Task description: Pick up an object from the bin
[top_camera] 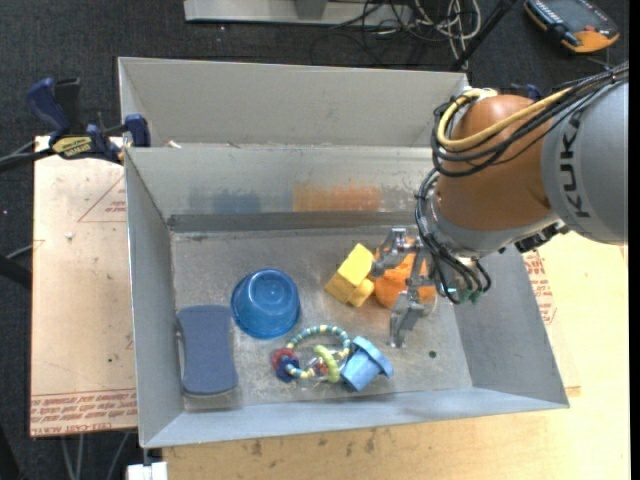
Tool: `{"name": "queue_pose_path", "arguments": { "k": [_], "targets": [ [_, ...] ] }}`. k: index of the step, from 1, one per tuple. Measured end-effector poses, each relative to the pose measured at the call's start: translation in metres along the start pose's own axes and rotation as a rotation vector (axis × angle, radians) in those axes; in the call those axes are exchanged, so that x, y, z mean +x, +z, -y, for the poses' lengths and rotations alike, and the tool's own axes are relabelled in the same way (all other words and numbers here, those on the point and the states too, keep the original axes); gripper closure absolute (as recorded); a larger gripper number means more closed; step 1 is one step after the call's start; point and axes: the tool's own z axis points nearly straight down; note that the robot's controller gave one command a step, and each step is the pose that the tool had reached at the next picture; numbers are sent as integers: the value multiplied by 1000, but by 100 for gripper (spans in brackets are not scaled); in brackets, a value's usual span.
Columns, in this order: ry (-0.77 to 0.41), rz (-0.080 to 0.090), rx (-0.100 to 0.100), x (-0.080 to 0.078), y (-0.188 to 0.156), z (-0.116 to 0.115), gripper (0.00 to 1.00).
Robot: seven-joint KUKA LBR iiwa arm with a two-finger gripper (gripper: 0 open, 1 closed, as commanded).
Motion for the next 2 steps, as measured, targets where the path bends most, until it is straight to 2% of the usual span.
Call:
{"name": "queue_pose_path", "arguments": {
  "k": [1,2],
  "targets": [
    [0,8,0,-2,-4,0,0],
    [-83,15,-1,-29,14,23,0]
  ]
}}
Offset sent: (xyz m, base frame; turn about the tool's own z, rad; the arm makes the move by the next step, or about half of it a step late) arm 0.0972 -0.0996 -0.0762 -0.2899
